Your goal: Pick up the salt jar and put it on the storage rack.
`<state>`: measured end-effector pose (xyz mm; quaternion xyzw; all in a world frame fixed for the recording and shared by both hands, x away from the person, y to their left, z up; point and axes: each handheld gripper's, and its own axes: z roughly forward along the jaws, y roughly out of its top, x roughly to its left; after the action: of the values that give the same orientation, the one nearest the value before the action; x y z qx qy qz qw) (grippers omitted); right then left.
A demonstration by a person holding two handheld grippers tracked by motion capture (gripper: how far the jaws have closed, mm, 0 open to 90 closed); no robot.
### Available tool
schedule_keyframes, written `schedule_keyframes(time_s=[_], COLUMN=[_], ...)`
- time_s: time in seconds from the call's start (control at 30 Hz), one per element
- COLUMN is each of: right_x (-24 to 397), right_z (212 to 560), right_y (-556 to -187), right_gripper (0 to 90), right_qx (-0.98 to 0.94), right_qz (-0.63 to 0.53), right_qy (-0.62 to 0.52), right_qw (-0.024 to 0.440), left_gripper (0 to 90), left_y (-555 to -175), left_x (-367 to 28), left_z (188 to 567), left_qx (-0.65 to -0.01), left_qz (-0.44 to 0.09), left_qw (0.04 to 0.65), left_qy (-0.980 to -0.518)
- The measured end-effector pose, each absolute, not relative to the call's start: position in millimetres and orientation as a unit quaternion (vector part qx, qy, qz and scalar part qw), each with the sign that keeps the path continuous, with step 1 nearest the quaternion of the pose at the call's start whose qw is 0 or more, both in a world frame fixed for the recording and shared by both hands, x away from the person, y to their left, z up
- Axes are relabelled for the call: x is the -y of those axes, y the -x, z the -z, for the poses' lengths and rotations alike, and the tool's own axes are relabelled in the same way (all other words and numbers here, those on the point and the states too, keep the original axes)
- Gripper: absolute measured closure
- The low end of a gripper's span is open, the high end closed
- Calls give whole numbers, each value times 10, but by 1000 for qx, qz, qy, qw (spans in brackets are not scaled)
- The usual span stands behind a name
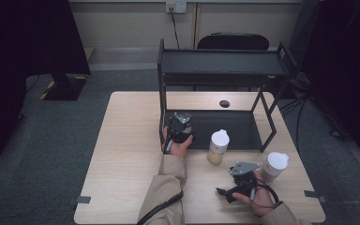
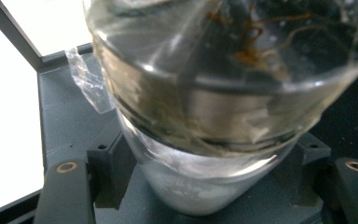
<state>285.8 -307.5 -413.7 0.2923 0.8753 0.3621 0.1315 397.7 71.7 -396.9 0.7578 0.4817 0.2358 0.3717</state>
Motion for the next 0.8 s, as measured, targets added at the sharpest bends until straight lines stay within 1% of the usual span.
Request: schedule_keyframes(time_s=[0.3,0.47,0.7,0.8], right_x=[3075,3075,3075,3075], right_z=[4138,4138,4138,4138], right_y=[-2858,-2858,-2858,-2858], right_gripper=[0,0,0,0], right_qx=[-875,-875,-875,-875], right_qz=[-362,-362,-362,-362], right_qy=[-292,-292,-292,-292], right_qw=[132,132,132,131], left_gripper=[309,301,241,192], left_y=[-4013,-4006,-3988,-3963], left_x=[-683,-690,-681,-673], left_z=[3935,3946,3898,3895], left_qx=[-492,-501,-506,-505], left_qz=[-232,-228,-227,-230], left_qw=[365,372,372,372], left_qy=[-756,-747,-745,-744])
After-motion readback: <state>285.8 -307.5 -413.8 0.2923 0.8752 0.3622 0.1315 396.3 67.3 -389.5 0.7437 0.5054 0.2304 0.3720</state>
